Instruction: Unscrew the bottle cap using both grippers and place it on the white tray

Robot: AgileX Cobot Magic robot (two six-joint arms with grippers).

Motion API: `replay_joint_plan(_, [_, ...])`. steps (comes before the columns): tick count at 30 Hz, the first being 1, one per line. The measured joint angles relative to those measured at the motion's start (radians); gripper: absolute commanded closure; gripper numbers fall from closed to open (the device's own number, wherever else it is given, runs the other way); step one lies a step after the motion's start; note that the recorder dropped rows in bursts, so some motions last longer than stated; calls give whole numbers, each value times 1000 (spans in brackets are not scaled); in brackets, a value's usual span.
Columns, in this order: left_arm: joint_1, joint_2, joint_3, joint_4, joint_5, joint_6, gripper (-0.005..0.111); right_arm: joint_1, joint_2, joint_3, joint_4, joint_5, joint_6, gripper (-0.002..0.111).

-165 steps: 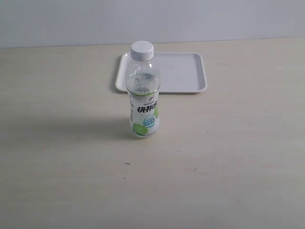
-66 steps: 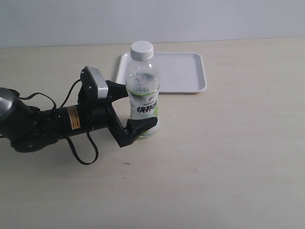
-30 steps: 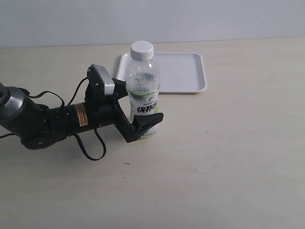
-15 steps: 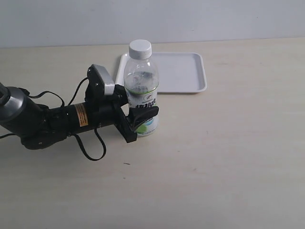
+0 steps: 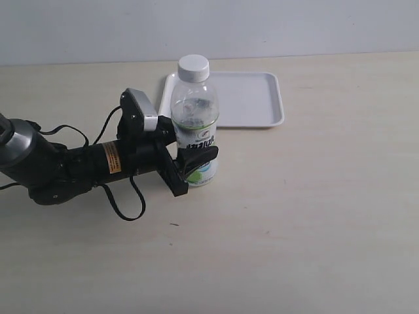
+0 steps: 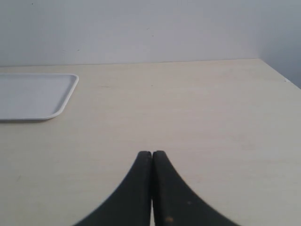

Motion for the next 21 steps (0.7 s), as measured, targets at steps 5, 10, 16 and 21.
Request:
replay_joint_plan(5, [0, 0, 0, 2, -6, 46, 107, 0, 0, 0, 0, 0, 0, 108])
replay_joint_plan(10, [0, -2, 0, 3, -10, 78, 107, 0, 0, 0, 0, 0, 0, 108])
replay_joint_plan(16, [0, -20, 0, 24, 22, 86, 107, 0, 0, 0, 0, -99, 0, 108])
replay_joint_plan(21, [0, -22, 0, 31, 29, 86, 107, 0, 0, 0, 9, -221, 0, 108])
